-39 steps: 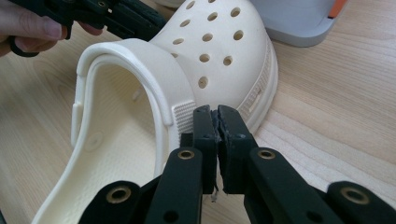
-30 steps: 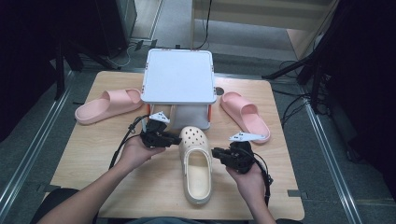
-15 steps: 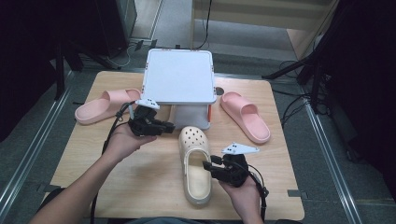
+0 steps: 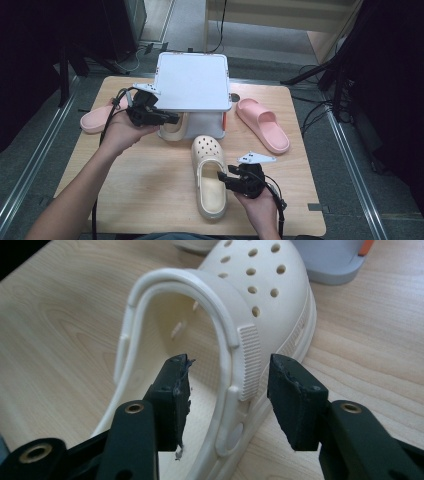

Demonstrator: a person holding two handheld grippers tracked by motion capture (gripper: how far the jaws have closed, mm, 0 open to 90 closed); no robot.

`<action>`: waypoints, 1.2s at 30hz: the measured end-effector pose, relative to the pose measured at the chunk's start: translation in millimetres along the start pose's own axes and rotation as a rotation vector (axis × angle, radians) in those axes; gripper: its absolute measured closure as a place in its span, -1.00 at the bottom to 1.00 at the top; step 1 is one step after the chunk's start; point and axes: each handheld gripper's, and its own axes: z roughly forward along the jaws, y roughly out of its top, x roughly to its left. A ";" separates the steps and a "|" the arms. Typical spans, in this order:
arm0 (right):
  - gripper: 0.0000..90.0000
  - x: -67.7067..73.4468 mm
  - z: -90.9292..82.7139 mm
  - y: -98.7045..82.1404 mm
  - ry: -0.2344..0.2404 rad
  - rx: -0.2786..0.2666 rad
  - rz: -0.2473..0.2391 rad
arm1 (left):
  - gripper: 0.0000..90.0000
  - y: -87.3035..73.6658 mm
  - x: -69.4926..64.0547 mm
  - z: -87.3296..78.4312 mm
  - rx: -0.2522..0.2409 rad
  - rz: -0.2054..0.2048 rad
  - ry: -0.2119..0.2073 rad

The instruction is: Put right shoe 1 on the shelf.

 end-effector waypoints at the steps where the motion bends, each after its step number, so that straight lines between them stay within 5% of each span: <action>1: 0.16 -0.6 4.9 -0.3 -0.004 0.012 0.000 | 0.78 4.5 1.8 -4.6 -0.010 -0.001 0.002; 6: 0.17 0.2 17.2 -0.8 -0.014 0.039 0.006 | 0.82 16.8 15.3 -13.0 -0.034 -0.020 0.021; 7: 0.16 0.9 20.6 -0.8 -0.023 0.043 0.003 | 0.83 17.1 23.7 -12.9 -0.031 -0.033 0.053; 16: 0.23 -3.8 31.3 -0.7 -0.070 0.061 0.002 | 0.81 6.6 45.7 -11.2 -0.013 -0.061 0.101; 32: 0.65 -9.2 33.1 7.3 -0.124 0.037 0.013 | 0.81 4.0 45.9 -8.6 -0.021 -0.048 0.104; 36: 0.69 -14.2 30.8 14.2 -0.105 0.031 0.056 | 0.81 4.1 45.2 -8.5 -0.019 -0.042 0.108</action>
